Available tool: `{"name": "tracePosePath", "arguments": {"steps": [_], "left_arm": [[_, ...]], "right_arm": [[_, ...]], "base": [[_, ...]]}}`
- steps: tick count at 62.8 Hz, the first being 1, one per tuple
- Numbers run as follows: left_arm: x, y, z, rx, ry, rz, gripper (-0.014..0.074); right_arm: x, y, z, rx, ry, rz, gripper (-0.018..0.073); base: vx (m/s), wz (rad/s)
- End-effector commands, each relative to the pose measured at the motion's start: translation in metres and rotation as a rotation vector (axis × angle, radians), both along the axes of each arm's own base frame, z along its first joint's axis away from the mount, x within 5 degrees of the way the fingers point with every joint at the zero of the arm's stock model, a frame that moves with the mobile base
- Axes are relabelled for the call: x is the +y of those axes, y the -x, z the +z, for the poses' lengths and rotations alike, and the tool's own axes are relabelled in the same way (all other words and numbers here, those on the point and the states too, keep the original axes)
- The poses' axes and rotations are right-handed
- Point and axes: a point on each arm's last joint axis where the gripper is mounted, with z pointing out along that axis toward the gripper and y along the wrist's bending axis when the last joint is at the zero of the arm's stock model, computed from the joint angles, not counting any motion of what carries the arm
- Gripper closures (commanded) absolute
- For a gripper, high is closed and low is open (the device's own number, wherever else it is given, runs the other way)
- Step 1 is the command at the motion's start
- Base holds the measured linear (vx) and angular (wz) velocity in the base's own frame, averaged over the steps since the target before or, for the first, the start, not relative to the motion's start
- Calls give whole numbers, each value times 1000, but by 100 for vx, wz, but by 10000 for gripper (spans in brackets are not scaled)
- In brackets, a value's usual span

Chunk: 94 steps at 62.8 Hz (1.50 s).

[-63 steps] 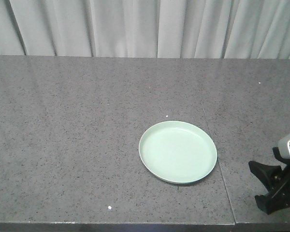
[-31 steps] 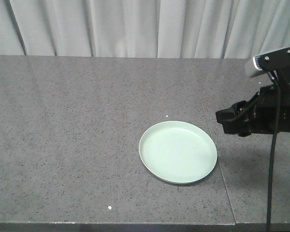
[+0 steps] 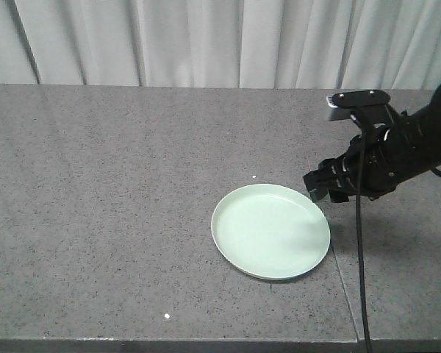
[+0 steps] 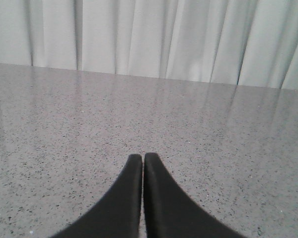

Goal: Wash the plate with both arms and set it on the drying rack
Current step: 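Lower the open right gripper onto the plate rim nearest the robot's right side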

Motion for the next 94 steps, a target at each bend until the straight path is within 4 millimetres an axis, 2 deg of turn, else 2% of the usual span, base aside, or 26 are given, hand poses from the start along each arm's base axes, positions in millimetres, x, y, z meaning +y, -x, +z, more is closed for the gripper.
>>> {"name": "tracePosePath", "arguments": {"steps": [1,13,31,61,94], "left_arm": [[0,1,2,-70,18,0,602],[0,1,2,-70,18,0,602],[0,1,2,-70,18,0,602],[0,1,2,-70,18,0,602],[0,1,2,-70,18,0,602]], "right_arm": [[1,-8,14,-52,13,-32,145],[3,-25,-2,64,34,-90,145],[6,-41,-13,188,58,-113,146],[8,-51,-36,259,77,-120,149],[8,-54,-35,228,77,-105,356]], "base": [[0,0],[0,0],[0,0],[0,0],[0,0]]}}
